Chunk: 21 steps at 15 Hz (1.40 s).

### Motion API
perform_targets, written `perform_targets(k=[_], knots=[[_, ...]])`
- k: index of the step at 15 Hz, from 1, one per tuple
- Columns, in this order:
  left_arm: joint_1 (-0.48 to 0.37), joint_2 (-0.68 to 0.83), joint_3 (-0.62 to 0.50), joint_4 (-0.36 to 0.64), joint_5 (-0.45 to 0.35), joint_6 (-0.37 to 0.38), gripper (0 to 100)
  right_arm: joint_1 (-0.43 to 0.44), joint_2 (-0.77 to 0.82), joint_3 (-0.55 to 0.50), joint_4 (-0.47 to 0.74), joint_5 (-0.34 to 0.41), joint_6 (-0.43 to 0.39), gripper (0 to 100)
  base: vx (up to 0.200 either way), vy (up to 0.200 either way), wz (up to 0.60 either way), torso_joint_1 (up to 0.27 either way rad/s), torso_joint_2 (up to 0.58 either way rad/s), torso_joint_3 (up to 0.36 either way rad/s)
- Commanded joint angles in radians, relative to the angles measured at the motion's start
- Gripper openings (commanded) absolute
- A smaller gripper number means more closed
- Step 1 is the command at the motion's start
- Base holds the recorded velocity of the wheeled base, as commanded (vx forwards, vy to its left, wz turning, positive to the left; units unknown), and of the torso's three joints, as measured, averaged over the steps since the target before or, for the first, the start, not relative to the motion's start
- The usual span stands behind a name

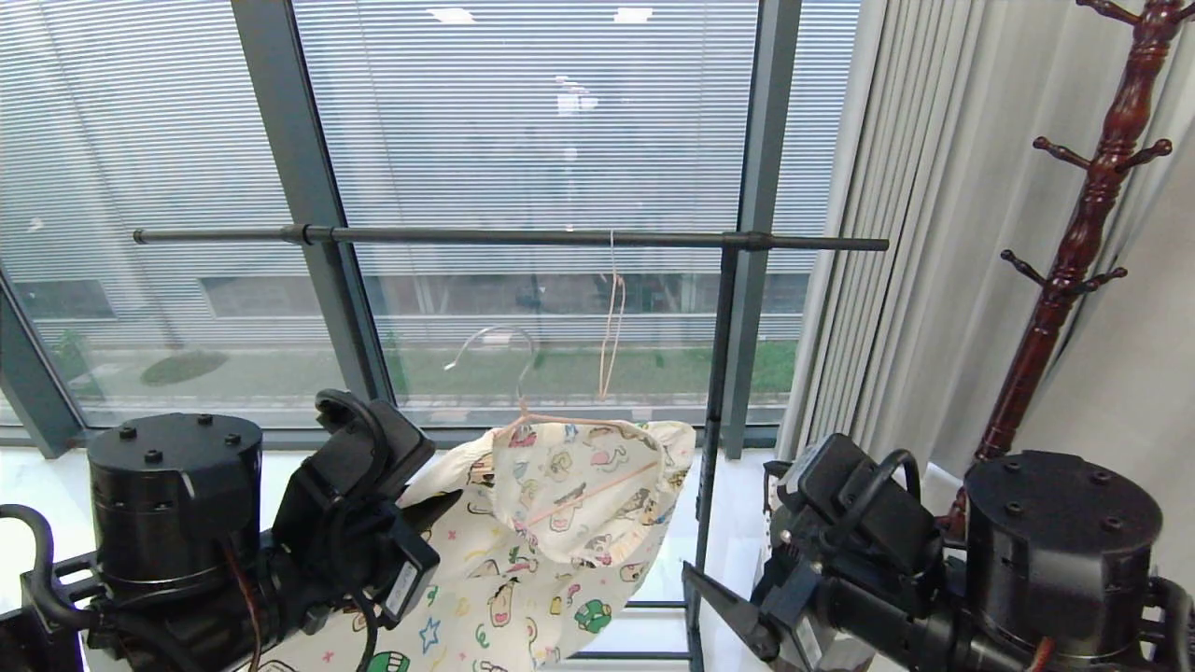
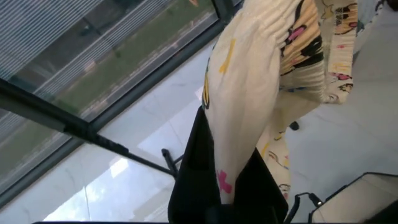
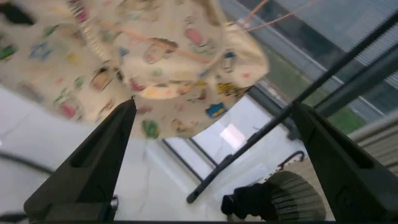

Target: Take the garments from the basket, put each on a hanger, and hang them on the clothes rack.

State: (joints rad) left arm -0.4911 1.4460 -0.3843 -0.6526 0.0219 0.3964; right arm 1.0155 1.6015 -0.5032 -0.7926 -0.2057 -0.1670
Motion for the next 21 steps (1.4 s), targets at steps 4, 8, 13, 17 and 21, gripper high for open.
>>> perform_targets(k=[4,8,13,17,21], knots=[[-0.144,-0.004,0.033,-0.021,-0.117,0.009,0,-0.178,-0.179,-0.187,0.437,0.322,-0.239,100,0.0,0.0,0.0,0.0,0.0,0.0],[-0.244,0.001,0.031,-0.032,-0.126,0.019,0,-0.204,-0.153,-0.319,0.701,0.46,-0.367,100,0.0,0.0,0.0,0.0,0.0,0.0],[-0.313,-0.007,0.035,-0.084,-0.125,0.068,0,-0.203,-0.117,-0.321,0.789,0.514,-0.394,100,0.0,0.0,0.0,0.0,0.0,0.0],[-0.376,-0.013,0.059,-0.085,-0.12,0.082,0,-0.203,-0.106,-0.319,0.797,0.516,-0.413,100,0.0,0.0,0.0,0.0,0.0,0.0],[-0.408,-0.013,0.054,-0.085,-0.115,0.082,0,-0.203,-0.104,-0.316,0.866,0.516,-0.468,100,0.0,0.0,0.0,0.0,0.0,0.0]])
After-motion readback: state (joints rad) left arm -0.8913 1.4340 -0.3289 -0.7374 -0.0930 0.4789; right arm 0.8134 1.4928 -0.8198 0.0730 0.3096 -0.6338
